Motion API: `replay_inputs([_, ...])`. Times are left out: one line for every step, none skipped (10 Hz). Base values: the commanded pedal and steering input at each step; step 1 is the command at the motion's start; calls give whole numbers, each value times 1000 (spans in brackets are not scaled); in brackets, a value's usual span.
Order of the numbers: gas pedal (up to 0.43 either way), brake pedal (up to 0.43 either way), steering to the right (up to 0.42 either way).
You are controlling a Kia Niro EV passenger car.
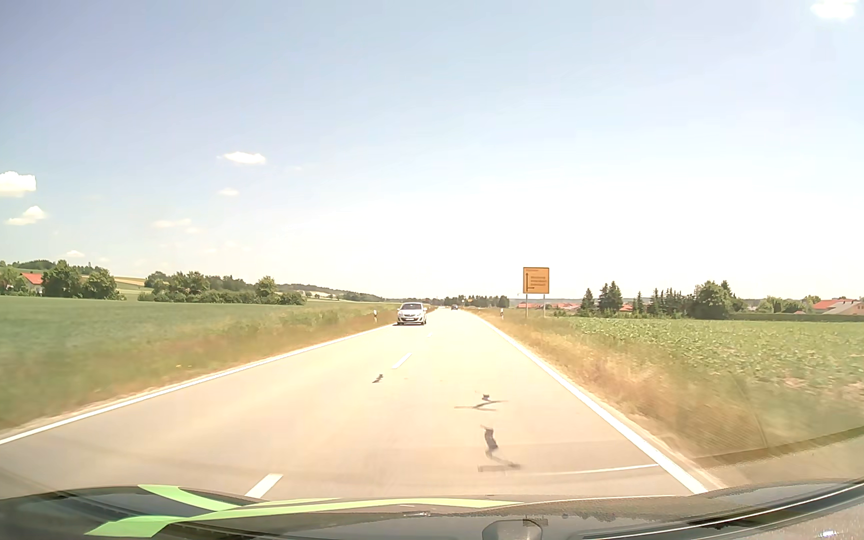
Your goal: Follow the waypoints while adhering to traffic rules and regulations
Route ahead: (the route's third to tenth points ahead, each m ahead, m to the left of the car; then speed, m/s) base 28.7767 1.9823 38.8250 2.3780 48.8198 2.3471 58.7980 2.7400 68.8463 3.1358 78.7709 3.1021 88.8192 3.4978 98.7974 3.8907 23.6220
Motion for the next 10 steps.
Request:
replay_inputs([240,0,-2])
replay_inputs([240,0,-3])
replay_inputs([240,0,-2])
replay_inputs([240,0,-2])
replay_inputs([240,0,-3])
replay_inputs([248,0,-2])
replay_inputs([248,0,-3])
replay_inputs([248,0,-2])
replay_inputs([248,0,-3])
replay_inputs([248,0,-3])
